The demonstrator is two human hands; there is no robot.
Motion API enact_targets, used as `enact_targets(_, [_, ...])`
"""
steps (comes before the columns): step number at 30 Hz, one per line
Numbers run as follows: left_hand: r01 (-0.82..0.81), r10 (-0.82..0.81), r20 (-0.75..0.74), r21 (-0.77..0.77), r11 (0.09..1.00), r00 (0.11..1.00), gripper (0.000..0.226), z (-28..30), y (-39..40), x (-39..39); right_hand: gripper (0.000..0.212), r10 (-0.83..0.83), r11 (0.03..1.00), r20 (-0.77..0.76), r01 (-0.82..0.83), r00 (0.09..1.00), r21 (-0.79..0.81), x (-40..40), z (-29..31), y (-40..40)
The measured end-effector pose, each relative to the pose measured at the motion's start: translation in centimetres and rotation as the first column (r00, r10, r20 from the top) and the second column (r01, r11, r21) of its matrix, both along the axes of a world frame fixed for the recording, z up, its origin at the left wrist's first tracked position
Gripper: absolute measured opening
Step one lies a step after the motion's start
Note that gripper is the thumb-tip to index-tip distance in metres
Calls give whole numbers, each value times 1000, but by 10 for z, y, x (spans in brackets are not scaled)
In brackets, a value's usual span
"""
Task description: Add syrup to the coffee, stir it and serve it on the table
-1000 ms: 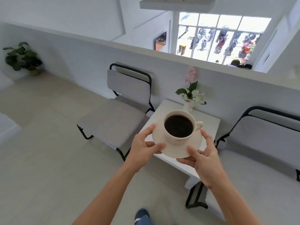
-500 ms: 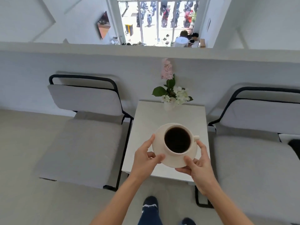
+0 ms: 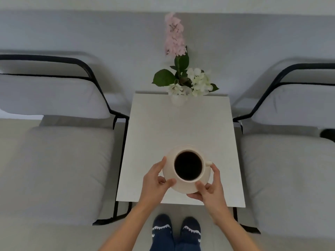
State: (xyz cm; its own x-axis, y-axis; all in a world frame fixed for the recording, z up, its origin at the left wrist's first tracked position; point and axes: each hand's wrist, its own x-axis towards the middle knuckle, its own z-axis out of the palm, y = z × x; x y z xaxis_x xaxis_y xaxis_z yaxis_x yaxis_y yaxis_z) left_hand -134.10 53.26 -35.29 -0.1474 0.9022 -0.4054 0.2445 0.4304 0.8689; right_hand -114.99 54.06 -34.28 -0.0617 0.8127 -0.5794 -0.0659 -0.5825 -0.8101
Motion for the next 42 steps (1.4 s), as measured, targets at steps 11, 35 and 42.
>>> enact_targets(11, [23, -31, -94, -86, 996, 995, 80, -114, 22, 1, 75, 40, 997, 156, -29, 987, -73, 2, -124, 22])
enact_targets(35, [219, -261, -361, -154, 963, 895, 80, -178, 35, 1, 76, 152, 988, 329, -140, 932, -60, 2, -179, 29])
enact_targets(42, [264, -318, -469, -178, 948, 824, 80, -178, 37, 0, 76, 255, 967, 375, -244, 891, -78, 5, -181, 33])
